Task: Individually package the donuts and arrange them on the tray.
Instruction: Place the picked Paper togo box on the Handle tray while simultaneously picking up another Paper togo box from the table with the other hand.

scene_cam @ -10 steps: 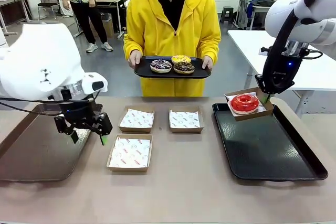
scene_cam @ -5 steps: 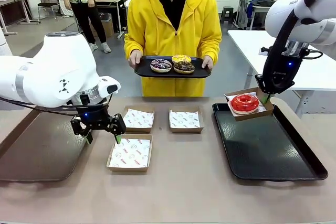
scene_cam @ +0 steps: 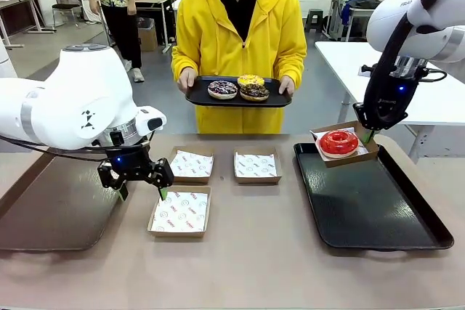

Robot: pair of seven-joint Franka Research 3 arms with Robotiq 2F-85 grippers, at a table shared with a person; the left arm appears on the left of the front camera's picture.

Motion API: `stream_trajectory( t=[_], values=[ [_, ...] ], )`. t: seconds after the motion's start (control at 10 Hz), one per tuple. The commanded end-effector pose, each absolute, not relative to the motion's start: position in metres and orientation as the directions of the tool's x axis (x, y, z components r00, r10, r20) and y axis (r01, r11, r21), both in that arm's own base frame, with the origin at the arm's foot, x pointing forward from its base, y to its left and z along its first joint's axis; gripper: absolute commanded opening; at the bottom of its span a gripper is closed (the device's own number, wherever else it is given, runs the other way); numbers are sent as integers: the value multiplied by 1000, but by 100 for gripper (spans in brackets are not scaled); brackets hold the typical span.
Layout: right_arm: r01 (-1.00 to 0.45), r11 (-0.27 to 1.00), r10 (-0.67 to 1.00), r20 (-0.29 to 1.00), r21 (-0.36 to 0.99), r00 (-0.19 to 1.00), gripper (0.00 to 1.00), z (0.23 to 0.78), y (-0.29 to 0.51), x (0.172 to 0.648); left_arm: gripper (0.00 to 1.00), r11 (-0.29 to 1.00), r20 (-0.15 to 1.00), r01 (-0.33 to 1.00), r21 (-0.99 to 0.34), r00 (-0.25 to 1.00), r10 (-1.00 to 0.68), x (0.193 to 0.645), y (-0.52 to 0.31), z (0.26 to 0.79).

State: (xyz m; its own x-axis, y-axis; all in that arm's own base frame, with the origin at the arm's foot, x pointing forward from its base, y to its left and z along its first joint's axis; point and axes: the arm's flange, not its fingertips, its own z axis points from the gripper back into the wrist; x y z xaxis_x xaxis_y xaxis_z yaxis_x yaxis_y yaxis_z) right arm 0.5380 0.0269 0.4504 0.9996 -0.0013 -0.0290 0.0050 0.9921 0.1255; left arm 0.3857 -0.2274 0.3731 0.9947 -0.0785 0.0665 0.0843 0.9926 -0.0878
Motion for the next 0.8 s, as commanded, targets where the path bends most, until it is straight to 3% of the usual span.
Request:
stream_trajectory(
  t=[0.0,0.4,0.7],
  values=[
    [7,992,-4,-26,126,1000,1,451,26,538,100,993,66,92,-71,994,-87,385,-227,373],
    [-13,999,16,-50,50,999,1,431,29,484,100,999,145,33,-17,989,-30,373,-246,387],
    [-3,1000,3,-19,27,1000,1,424,29,438,100,1000,101,-10,3,995,10,378,-257,376]
  ],
)
